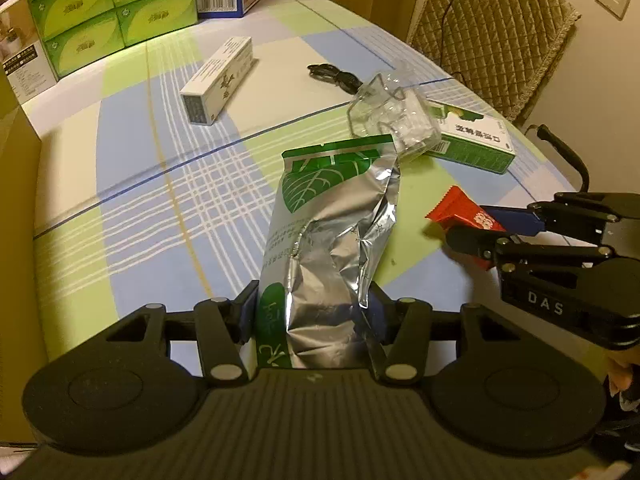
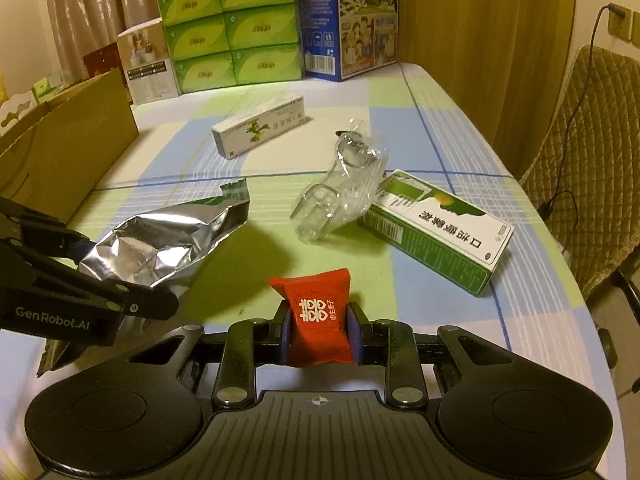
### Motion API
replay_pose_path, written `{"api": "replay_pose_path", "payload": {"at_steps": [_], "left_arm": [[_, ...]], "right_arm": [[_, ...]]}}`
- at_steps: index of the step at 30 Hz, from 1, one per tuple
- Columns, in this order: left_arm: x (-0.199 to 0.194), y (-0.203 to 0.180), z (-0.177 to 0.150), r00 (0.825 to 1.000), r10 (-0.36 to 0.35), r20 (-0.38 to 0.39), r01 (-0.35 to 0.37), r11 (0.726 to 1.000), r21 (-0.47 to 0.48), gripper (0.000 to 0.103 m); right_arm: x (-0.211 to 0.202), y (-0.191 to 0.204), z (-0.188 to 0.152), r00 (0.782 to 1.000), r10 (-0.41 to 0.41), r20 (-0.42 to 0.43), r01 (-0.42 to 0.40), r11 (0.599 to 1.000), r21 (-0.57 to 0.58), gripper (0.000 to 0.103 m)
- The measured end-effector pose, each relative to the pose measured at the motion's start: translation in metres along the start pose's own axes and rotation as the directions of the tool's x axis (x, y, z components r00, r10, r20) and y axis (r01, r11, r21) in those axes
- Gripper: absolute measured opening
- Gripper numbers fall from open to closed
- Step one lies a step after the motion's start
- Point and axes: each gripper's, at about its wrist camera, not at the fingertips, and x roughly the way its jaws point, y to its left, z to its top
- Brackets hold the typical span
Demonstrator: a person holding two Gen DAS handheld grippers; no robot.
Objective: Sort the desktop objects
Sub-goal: 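Lift the foil packet and red packet and carry both toward the cardboard box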
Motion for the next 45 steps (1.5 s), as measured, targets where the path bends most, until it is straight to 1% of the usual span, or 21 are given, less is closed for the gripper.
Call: {"api": "replay_pose_path", "payload": {"at_steps": [6,13,20,24,30,35,41,45], "left_arm": [[-0.004,-0.001,0.0,1.0,-0.005,0.012,0.005,1.0,-0.009,0.049],[-0.026,-0.01,-0.002,0.999,-0.012,0.05,0.013,1.0,-0.012,0.049],[-0.052,-0.01,-0.012,0.997,0.024,0.08,-0.022,0.999,-0.033,0.049],[-0.071,-0.011,-0.021,0.995,0.034,0.092,-0.03,0.998,-0.047,0.049],[-0.107,-0.006,-0.035,0.991,0.069,0.116,-0.061,0.996,-0.064,0.049],[-0.145,0.004,-0.04,0.982,0.105,0.154,-0.093,0.992,-0.085,0.049],[-0.188,0.024,-0.043,0.969,0.158,0.19,-0.14,0.984,-0.107,0.049],[-0.212,0.047,-0.051,0.96,0.203,0.195,-0.179,0.974,-0.137,0.049]], "right_arm": [[-0.005,0.006,0.002,1.0,0.011,0.018,-0.011,1.0,-0.003,0.025],[-0.023,0.019,0.01,0.997,0.027,0.069,-0.025,0.999,-0.026,0.025],[-0.048,0.014,0.002,0.996,0.017,0.091,-0.022,0.998,0.054,0.025],[-0.062,0.018,-0.001,0.994,0.031,0.102,-0.038,0.997,0.067,0.025],[-0.089,0.036,0.003,0.988,0.076,0.133,-0.085,0.995,0.06,0.025],[-0.108,0.06,0.009,0.982,0.112,0.153,-0.116,0.993,0.018,0.025],[-0.127,0.091,0.03,0.968,0.163,0.19,-0.16,0.987,-0.034,0.025],[-0.133,0.117,0.045,0.958,0.206,0.201,-0.193,0.978,-0.082,0.025]]}}
